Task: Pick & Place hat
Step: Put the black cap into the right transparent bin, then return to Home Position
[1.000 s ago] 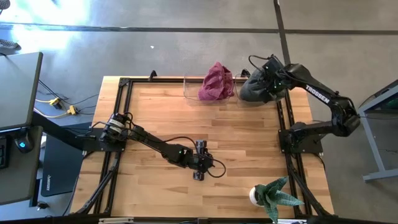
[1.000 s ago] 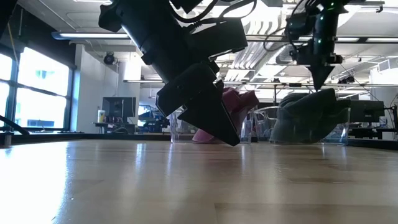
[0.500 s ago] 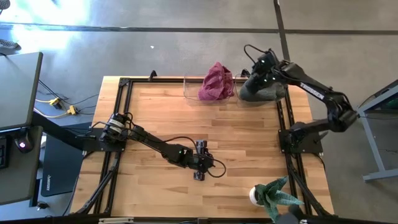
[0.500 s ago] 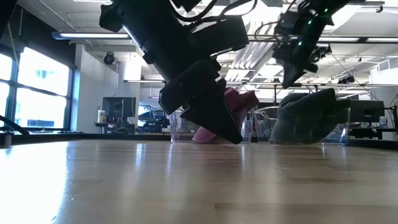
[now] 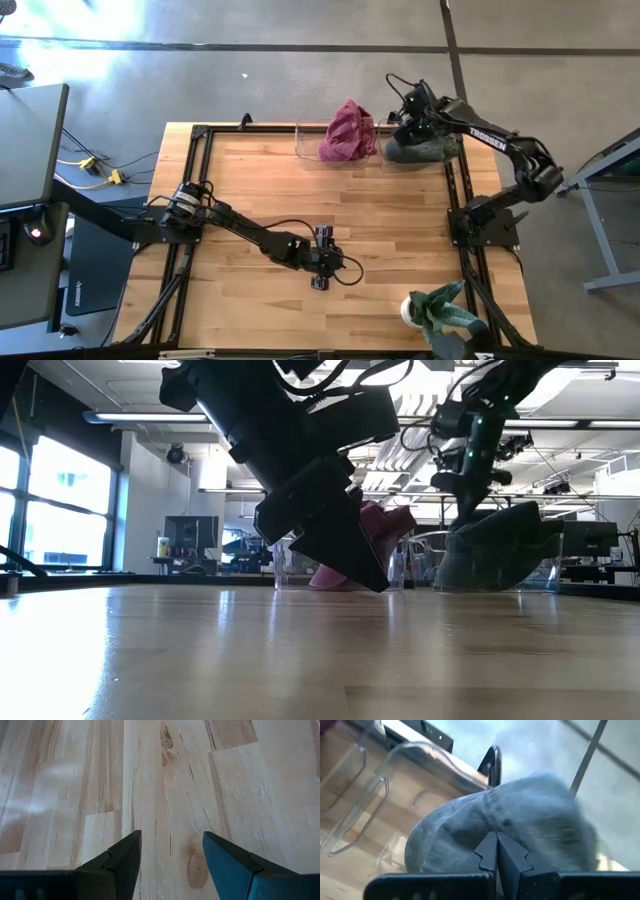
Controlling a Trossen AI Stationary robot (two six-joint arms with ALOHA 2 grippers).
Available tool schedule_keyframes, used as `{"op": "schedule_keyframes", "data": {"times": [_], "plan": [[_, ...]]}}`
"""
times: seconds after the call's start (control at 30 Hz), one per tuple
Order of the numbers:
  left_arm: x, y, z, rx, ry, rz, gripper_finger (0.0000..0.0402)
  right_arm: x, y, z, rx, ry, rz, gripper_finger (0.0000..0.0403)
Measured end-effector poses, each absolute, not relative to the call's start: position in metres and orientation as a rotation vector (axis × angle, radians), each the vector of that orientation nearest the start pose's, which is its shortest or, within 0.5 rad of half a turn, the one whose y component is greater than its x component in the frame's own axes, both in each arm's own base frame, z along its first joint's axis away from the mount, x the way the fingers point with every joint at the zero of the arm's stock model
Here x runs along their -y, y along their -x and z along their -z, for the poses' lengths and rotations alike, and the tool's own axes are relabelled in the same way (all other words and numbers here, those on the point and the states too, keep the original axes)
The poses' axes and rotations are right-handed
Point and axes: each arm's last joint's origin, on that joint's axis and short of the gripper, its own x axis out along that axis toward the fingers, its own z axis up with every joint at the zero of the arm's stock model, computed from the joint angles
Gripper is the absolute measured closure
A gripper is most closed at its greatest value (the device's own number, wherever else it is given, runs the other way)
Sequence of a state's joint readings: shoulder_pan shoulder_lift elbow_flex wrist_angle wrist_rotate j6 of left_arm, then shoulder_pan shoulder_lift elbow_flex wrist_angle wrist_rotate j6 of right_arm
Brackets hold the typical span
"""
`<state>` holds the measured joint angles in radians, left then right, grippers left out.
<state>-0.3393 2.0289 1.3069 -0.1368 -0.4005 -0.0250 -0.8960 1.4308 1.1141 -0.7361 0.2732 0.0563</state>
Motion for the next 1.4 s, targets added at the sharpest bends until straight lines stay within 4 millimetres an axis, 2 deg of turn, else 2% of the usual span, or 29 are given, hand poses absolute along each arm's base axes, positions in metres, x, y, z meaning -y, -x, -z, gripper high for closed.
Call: {"op": "schedule_keyframes", "data": {"times": [0.1, 0.2, 0.37, 0.5, 0.57, 0.7, 0.83, 1.13, 1.27, 1.4], "plan": [[0.13, -0.402, -0.152, -0.799, -0.288, -0.067, 0.0197, 0.214, -0.166, -0.279, -0.979, -0.337, 1.06, 0.04], [0.13, -0.402, -0.152, -0.799, -0.289, -0.067, 0.0197, 0.194, -0.165, -0.3, -0.898, -0.298, 0.979, 0.0397], [0.13, -0.402, -0.152, -0.797, -0.286, -0.078, 0.0197, 0.142, -0.162, -0.328, -0.822, -0.242, 0.744, 0.0401], [0.13, -0.402, -0.152, -0.797, -0.283, -0.08, 0.0197, 0.098, -0.154, -0.34, -0.802, -0.198, 0.533, 0.0397], [0.13, -0.402, -0.152, -0.797, -0.281, -0.081, 0.0197, 0.078, -0.147, -0.339, -0.73, -0.167, 0.436, 0.0397], [0.13, -0.402, -0.152, -0.796, -0.269, -0.086, 0.0197, 0.049, -0.131, -0.314, -0.516, -0.142, 0.177, 0.04], [0.13, -0.402, -0.152, -0.796, -0.263, -0.088, 0.0197, 0.036, -0.119, -0.279, -0.327, -0.163, -0.009, 0.0399], [0.12, -0.405, -0.152, -0.804, -0.169, -0.094, 0.0197, 0.03, -0.114, -0.196, -0.093, -0.223, -0.102, 0.0399], [0.114, -0.406, -0.154, -0.809, -0.161, -0.105, 0.0197, 0.026, -0.112, -0.175, -0.047, -0.24, -0.149, 0.0401], [0.106, -0.403, -0.175, -0.773, -0.167, -0.138, 0.0197, 0.021, -0.111, -0.169, -0.019, -0.245, -0.175, 0.0399]]}}
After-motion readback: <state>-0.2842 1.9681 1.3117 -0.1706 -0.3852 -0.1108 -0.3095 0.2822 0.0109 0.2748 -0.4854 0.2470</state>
